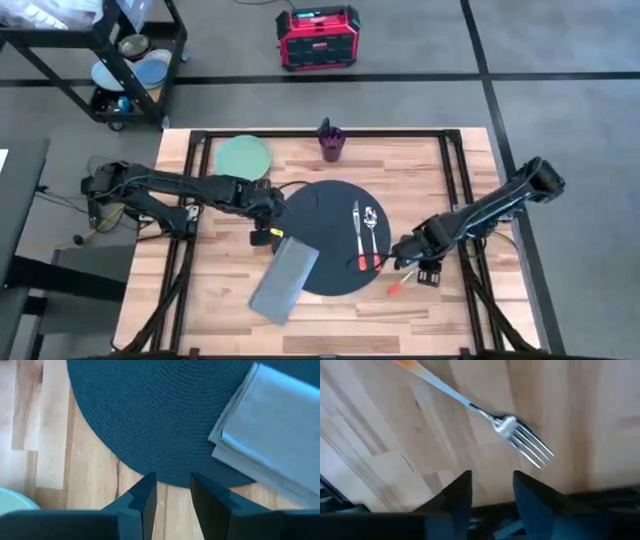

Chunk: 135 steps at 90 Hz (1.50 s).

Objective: Set table place
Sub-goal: Put the orange fork on the table napkin

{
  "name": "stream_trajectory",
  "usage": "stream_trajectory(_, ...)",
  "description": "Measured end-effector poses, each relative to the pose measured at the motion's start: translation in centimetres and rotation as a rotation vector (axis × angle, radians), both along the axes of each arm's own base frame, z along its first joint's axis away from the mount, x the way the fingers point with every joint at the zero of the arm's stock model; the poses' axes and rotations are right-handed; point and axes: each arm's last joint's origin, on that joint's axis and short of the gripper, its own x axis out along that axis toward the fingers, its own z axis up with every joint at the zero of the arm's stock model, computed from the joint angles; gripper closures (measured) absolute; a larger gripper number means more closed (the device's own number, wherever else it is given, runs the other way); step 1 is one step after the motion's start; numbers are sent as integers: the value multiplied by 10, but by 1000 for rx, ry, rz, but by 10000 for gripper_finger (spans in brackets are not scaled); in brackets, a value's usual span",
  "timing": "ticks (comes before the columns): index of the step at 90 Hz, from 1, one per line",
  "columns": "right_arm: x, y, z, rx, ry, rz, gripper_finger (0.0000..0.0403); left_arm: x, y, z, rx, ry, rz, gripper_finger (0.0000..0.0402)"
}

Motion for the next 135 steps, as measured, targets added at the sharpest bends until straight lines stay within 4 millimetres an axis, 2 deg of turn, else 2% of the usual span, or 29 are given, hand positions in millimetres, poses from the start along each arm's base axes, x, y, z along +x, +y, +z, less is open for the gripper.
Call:
stream_trajectory(16,-4,3,-13,25,-30,78,193,0,-8,0,-32,-11,27,299)
stream_trajectory(28,-4,3,-15,18,-69,185,176,0,-14,0,-50,-19,43,299)
stream_trajectory(35,1,3,-18,27,-135,267,175,0,-17,0,-61,-24,58,299)
stream_trajectory(42,9,2,-23,34,-169,265,178,1,-19,-1,-77,-43,82,299)
stream_trajectory(60,17,-1,-41,24,-107,297,192,-2,-24,-11,-99,-37,121,299)
stream_trajectory(73,20,5,-55,49,-91,315,200,-5,-26,-18,-107,-21,139,299)
stream_trajectory(98,25,16,-62,25,-133,308,203,-11,-29,-30,-124,5,186,299)
stream_trajectory(108,25,16,-64,-3,-121,278,226,-11,-29,-30,-119,-4,189,299)
stream_trajectory(135,22,20,-64,-38,-102,153,354,-12,-30,-30,-133,-6,247,299)
